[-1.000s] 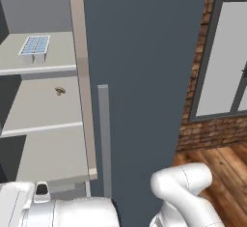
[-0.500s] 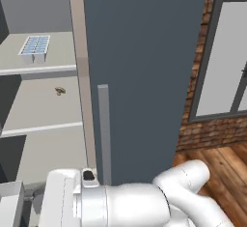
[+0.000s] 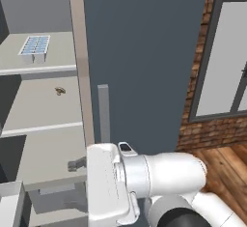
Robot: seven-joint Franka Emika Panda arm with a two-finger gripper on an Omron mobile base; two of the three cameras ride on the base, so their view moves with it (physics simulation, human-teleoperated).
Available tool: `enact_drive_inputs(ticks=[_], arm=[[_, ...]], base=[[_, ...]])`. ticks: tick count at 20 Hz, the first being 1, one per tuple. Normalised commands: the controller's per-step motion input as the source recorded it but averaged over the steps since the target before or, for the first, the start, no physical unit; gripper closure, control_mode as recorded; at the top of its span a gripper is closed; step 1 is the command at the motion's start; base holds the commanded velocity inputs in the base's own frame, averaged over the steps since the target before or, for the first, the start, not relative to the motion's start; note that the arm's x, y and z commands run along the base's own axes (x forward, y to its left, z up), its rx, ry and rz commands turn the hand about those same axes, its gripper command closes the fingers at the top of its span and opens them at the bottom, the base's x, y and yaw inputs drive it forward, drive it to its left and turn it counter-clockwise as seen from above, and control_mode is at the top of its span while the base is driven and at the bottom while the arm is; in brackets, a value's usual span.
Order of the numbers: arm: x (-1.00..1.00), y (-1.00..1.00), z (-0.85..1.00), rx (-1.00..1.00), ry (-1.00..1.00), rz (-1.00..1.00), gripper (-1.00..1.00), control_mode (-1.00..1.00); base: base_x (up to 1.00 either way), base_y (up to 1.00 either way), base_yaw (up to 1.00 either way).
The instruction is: Open the freezer door, pick up the ice cube tray from the freezer, and place it on the dining counter.
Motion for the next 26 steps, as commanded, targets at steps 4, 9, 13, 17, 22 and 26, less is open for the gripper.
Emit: enact_drive_inputs(ticks=[4, 9, 13, 17, 22, 26], arm=[[0.00, -0.52, 0.18, 0.00, 0.09, -0.24, -1.00, -1.00], [0.00, -0.49, 0.09, 0.00, 0.09, -0.30, -1.00, -1.00], [0.00, -0.44, 0.00, 0.00, 0.08, -0.35, -1.00, -1.00], [-0.03, -0.45, 0.01, 0.00, 0.05, -0.41, -1.00, -1.00], [-0.28, -0.43, 0.00, 0.00, 0.05, -0.43, -1.00, -1.00], [-0.27, -0.57, 0.02, 0.00, 0.09, -0.35, -1.00, -1.00]], base=[[0.00, 0.00, 0.00], [0.00, 0.00, 0.00], [0.00, 0.00, 0.00], [0.00, 0.00, 0.00], [0.00, 0.00, 0.00], [0.00, 0.00, 0.00]])
